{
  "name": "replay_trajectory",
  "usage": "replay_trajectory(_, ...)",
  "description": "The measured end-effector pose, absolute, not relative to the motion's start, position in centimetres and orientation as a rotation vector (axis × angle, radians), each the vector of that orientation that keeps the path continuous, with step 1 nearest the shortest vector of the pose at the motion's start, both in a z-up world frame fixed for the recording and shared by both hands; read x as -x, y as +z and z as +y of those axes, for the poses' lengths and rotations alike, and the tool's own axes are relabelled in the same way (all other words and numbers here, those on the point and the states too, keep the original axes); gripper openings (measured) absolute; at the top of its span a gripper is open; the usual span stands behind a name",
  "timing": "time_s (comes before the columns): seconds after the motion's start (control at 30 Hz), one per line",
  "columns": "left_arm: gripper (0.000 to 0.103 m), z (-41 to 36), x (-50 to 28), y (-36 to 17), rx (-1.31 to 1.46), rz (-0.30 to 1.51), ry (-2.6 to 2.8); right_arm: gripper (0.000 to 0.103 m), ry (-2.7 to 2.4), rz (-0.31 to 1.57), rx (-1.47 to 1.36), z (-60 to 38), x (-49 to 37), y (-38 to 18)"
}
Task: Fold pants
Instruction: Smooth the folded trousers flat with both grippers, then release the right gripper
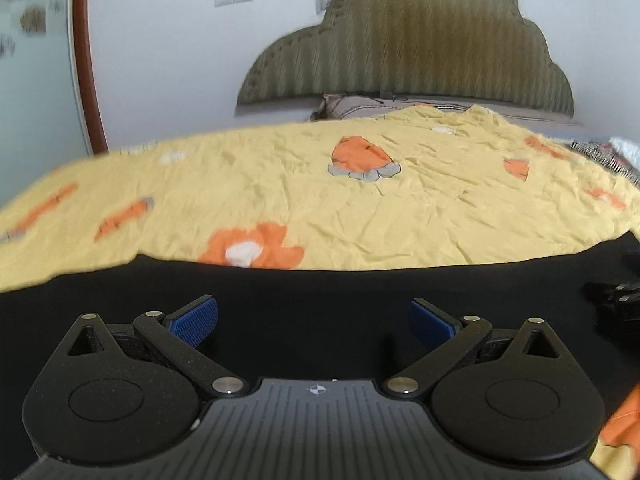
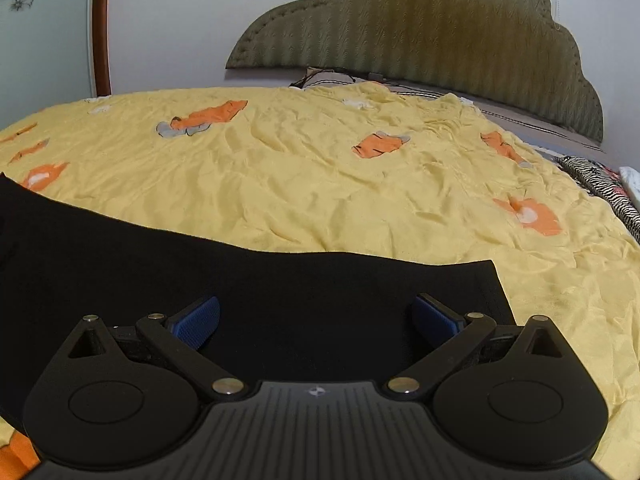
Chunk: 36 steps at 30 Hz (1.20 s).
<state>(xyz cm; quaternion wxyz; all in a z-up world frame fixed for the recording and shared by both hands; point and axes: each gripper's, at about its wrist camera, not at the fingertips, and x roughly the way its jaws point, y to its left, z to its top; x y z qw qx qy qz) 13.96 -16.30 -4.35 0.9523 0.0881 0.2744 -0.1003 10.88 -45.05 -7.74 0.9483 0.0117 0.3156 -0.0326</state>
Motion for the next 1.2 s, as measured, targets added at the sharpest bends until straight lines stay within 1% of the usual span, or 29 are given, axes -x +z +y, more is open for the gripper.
replay_trajectory(0.1, 0.101, -17.6, -14.5, -5.8, -0.200, 0.641, -0.196, 0.103, -0.060, 0.648, -0.045, -45.3, -10.9, -7.9)
replay_trajectory(0.27, 0.102, -18.1, -14.6, -5.3, 0.010, 0.722, -0.278, 0.103, -0.061, 0.647, -0.050, -45.2, -10.9, -7.9)
replay_trajectory(0.37, 0.102, -19.8, -14.6, -5.8, 0.025, 0.726, -0.282, 0.103, -0.062, 0.648, -0.064, -45.2, -10.7, -7.8)
replay_trajectory(0.53, 0.103, -21.6, -13.1, -7.1, -0.126, 0.666, -0.257, 0.103, -0.085, 0.651, -0.052, -45.4, -8.6, -7.8)
replay_trajectory(0.7, 0.103, -21.6, -12.7, -7.3, -0.116, 0.640, -0.252, 0.103, -0.136, 0.643, -0.057, -45.9, -5.4, -7.5)
replay_trajectory(0.8, 0.103, -21.5, -12.7, -7.3, -0.110, 0.640, -0.254, 0.103, -0.153, 0.587, -0.078, -46.1, -3.7, -7.1)
replay_trajectory(0.87, 0.103, -21.4, -12.7, -7.3, -0.110, 0.640, -0.254, 0.103, -0.150, 0.656, -0.093, -46.6, -3.8, -7.7)
replay_trajectory(0.93, 0.103, -21.4, -12.8, -7.3, -0.111, 0.640, -0.254, 0.103, -0.152, 0.650, -0.100, -46.9, -3.0, -7.3)
replay_trajectory(1.0, 0.103, -21.4, -12.8, -7.3, -0.106, 0.641, -0.256, 0.103, -0.193, 0.616, -0.141, -47.3, -1.6, -6.6)
replay_trajectory(1.07, 0.103, -21.4, -12.8, -7.3, -0.107, 0.641, -0.256, 0.103, -0.207, 0.578, -0.245, -47.9, 0.0, -6.3)
replay_trajectory(1.2, 0.103, -21.4, -12.8, -7.4, -0.107, 0.641, -0.256, 0.103, -0.126, 0.553, -0.426, -48.7, 1.8, -7.2)
